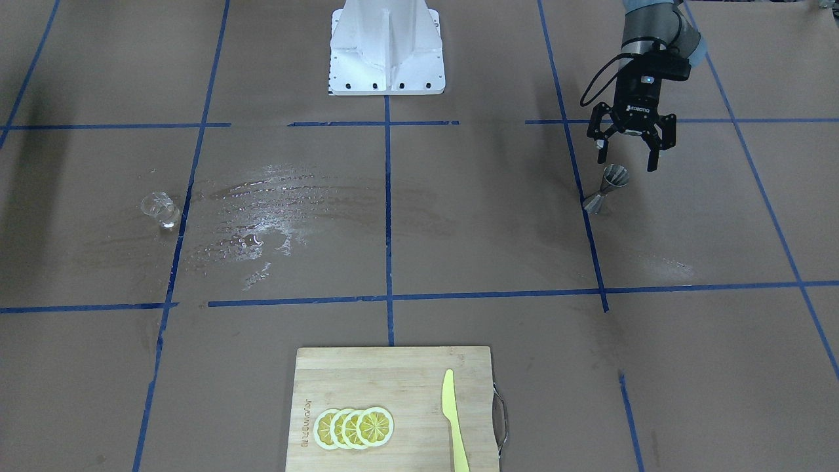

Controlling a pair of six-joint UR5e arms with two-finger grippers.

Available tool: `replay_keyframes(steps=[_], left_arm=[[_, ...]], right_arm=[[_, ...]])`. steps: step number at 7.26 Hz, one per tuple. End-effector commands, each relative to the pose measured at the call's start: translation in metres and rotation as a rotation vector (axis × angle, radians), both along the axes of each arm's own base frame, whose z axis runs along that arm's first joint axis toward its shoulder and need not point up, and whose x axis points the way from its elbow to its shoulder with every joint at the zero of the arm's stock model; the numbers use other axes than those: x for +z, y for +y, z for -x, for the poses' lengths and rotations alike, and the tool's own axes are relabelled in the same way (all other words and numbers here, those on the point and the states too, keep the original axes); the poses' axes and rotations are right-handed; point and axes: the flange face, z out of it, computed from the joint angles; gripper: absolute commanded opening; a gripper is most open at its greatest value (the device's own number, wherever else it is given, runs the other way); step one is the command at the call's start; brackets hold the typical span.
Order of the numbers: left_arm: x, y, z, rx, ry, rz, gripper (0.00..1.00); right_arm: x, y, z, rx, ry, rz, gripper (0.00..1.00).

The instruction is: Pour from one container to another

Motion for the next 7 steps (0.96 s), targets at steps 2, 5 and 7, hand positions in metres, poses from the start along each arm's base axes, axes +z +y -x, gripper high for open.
replay_keyframes(steps=[2,5,7], left_arm=[[0.015,0.006,-0.03,-0.014,-0.017,-0.006,1.0],[0.038,0.003,-0.056,-0.02,-0.013,0.017,1.0],[0.04,0.002,-0.059,-0.018,-0.014,0.017,0.99]], right_arm=[[0.0,0.0,0.0,-0.001,0.002,-0.001,1.0],[0.0,0.0,0.0,-0.001,0.002,-0.001,1.0],[0.0,0.0,0.0,-0.001,0.002,-0.001,1.0]])
